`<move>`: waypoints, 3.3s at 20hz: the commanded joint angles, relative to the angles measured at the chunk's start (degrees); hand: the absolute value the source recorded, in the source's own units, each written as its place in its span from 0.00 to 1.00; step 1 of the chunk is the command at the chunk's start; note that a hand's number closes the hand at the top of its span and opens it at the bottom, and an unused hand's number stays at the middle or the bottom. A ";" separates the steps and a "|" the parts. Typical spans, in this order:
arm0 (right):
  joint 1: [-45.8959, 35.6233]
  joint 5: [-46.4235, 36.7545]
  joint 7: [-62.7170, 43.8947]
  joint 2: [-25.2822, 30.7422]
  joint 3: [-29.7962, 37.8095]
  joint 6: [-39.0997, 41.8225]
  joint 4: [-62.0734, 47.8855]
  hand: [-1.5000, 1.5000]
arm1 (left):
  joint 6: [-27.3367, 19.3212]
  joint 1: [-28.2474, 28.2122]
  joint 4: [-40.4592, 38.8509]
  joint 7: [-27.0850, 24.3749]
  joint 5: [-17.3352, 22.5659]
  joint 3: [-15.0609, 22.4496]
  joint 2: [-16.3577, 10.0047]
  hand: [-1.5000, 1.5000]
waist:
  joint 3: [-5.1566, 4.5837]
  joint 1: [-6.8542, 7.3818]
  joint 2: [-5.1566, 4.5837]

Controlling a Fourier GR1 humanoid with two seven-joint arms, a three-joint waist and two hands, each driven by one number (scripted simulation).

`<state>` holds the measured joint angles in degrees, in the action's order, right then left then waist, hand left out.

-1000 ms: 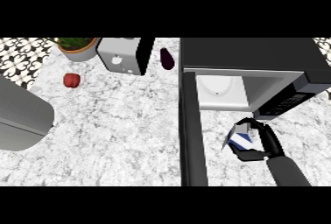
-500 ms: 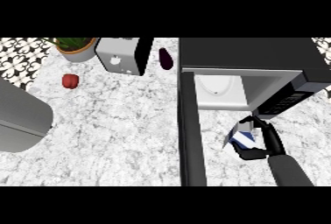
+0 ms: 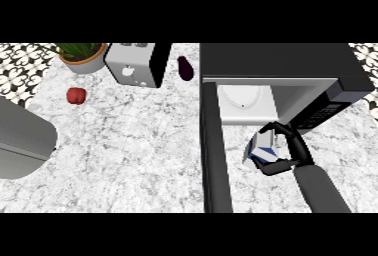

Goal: Pick up the milk, place it into the microwave and close the microwave

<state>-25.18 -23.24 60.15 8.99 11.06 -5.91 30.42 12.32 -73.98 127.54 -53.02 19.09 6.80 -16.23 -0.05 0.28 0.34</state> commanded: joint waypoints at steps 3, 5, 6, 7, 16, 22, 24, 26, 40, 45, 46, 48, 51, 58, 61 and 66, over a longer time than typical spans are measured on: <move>-0.17 0.58 -8.48 -1.42 -1.91 -0.82 13.33 1.00 | 2.81 1.38 -4.14 -1.68 2.08 -2.62 -0.18 0.00 | -0.06 -0.58 0.23; -3.62 0.68 -14.26 0.21 -1.36 -0.02 14.29 1.00 | 2.20 0.36 -1.19 -0.71 3.06 -4.54 -0.61 0.00 | -0.01 -0.07 0.02; -1.45 0.80 -14.49 0.56 -2.03 1.08 17.07 1.00 | 2.92 -0.98 1.13 1.61 3.68 -3.00 -1.06 0.00 | 0.01 -0.33 0.00; -2.38 0.95 -17.37 -1.48 -2.01 -0.30 16.97 1.00 | 2.85 -1.71 3.04 1.78 3.57 -3.91 -1.41 0.00 | 0.03 -0.07 -0.06; -16.22 -2.50 -26.43 0.26 -1.86 -2.51 7.23 1.00 | 1.87 6.09 -2.64 5.12 3.19 -4.46 -0.11 0.00 | 0.09 1.20 -0.73; -24.34 -4.08 -26.89 1.55 1.84 -11.26 -4.97 1.00 | 3.41 9.13 -5.67 5.59 3.87 -5.33 -0.87 0.00 | 0.14 2.85 -1.47; -23.05 -7.00 -26.46 -0.49 0.60 -18.47 -7.22 1.00 | 4.01 10.52 -7.20 6.24 5.11 -6.50 -1.72 0.00 | 0.13 3.09 -1.66; -26.82 -4.91 -30.06 1.63 3.95 -19.53 -9.61 1.00 | 2.98 10.98 -6.20 7.36 3.83 -5.57 -1.39 0.00 | 0.20 3.74 -2.05; -31.43 -6.16 -25.87 2.94 5.87 -26.92 -19.35 0.00 | 2.63 19.16 -8.80 10.31 1.70 -6.18 -2.98 0.00 | 0.33 6.03 -3.31; -30.51 -3.42 -21.90 2.49 8.45 -23.56 -20.23 0.00 | 2.91 19.74 -8.18 10.54 -0.04 -5.22 -2.99 0.00 | 0.38 5.86 -3.04; -28.59 -3.59 -19.59 2.83 8.24 -22.38 -20.66 0.00 | 2.39 19.23 -7.01 11.28 -0.56 -3.77 -2.18 0.00 | 0.39 5.14 -2.78; -28.87 -2.23 -17.59 1.87 9.21 -19.13 -20.57 0.00 | 2.83 17.69 -5.64 11.53 -0.27 -4.11 -2.55 0.00 | 0.39 5.09 -2.42; -29.31 -1.17 -15.81 3.83 10.05 -13.99 -20.74 0.00 | 2.36 18.25 -4.64 13.08 -0.38 -3.30 -2.13 0.00 | 0.32 3.90 -2.05; -26.78 1.53 -11.40 2.29 11.87 -7.01 -21.23 0.00 | 3.76 20.45 -7.04 13.26 -2.59 0.00 -1.09 0.00 | 0.17 2.18 -1.19; -25.30 3.21 -10.32 3.46 13.03 -3.41 -20.78 0.00 | 0.92 17.26 -1.48 13.69 -9.32 6.09 1.72 0.00 | 0.20 1.82 -0.86; -22.36 3.95 -8.85 0.98 11.79 1.05 -18.30 0.00 | -1.94 22.33 -2.54 18.07 -13.98 10.55 4.09 0.00 | 0.08 -0.14 -0.26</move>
<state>-49.81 -20.30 50.61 10.76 23.07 -8.52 10.85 12.74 -53.61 124.13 -37.59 8.97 13.48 -14.28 0.04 1.67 -0.35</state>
